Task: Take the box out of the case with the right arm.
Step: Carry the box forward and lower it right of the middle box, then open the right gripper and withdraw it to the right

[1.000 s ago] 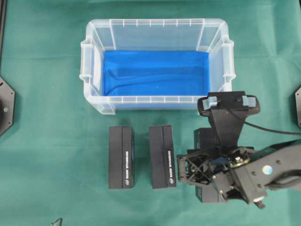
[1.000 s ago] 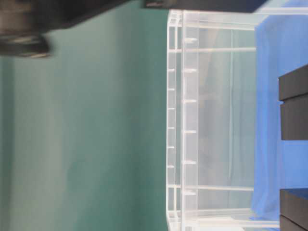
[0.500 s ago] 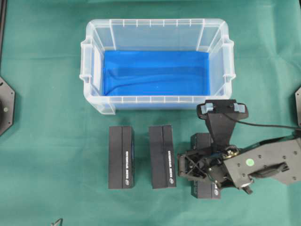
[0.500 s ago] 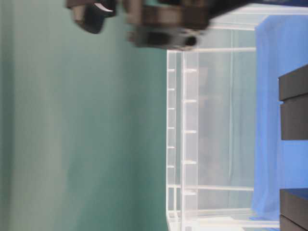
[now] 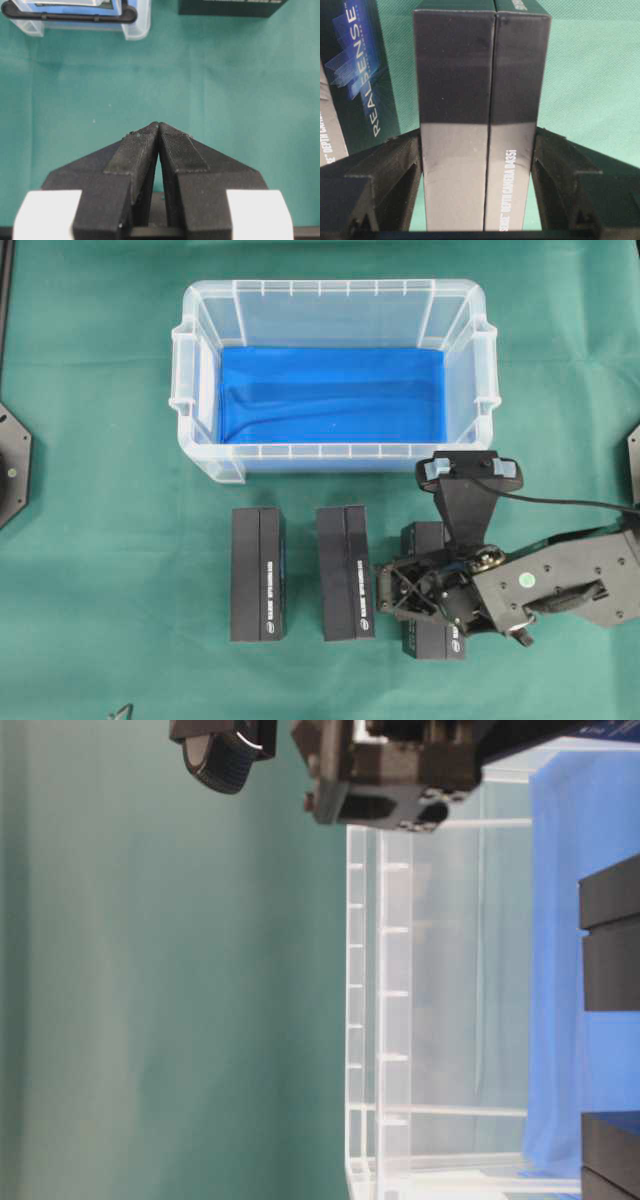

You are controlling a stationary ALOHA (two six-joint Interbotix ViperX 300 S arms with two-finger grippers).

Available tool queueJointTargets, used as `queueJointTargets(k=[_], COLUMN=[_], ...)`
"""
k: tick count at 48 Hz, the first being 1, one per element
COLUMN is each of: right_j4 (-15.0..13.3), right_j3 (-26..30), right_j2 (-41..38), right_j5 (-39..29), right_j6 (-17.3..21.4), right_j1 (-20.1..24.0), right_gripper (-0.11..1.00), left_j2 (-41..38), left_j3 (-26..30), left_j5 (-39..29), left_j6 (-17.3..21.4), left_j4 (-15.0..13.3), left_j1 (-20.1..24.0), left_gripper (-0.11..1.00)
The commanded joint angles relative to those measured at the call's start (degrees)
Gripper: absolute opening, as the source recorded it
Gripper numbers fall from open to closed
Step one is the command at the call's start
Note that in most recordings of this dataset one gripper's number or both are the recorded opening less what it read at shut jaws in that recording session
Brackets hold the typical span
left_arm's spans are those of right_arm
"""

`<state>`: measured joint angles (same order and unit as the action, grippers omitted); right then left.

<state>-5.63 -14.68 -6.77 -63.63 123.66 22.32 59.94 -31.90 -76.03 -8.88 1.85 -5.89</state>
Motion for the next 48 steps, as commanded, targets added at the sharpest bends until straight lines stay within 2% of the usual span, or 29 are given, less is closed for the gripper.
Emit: queueJointTargets(k=[1, 4, 10, 12, 33, 40, 48], right_j4=[0.09, 0.09, 0.09, -0.09, -0.26, -0.88, -2.02], right_j3=[0.62, 0.62, 0.88, 1.05, 3.43, 6.68, 13.36], right_j2=[1.23, 1.23, 1.23, 1.23, 2.99, 4.66, 5.98], right_j5=[0.09, -0.09, -0.97, -0.97, -2.64, -7.73, -18.28], right_j6=[-0.18, -0.18, -0.26, -0.18, -0.26, -0.35, -0.7], right_j1=[0.0, 0.0, 0.0, 0.0, 0.0, 0.0, 0.0], right_gripper=[0.65, 0.66, 0.88, 0.91, 0.88, 0.88, 0.87], left_j2=[-0.79, -0.7, -0.7, -0.7, -0.7, -0.7, -0.7], left_j3=[0.88, 0.88, 0.88, 0.88, 0.88, 0.88, 0.88], left_j5=[0.53, 0.53, 0.53, 0.53, 0.53, 0.53, 0.53], left_j6=[-0.09, -0.09, -0.09, -0.09, -0.09, -0.09, -0.09], left_j4=[0.18, 0.18, 0.18, 0.18, 0.18, 0.18, 0.18], left_j1=[0.18, 0.09, 0.18, 0.18, 0.18, 0.18, 0.18], left_gripper=[0.02, 0.02, 0.02, 0.02, 0.02, 0.02, 0.02])
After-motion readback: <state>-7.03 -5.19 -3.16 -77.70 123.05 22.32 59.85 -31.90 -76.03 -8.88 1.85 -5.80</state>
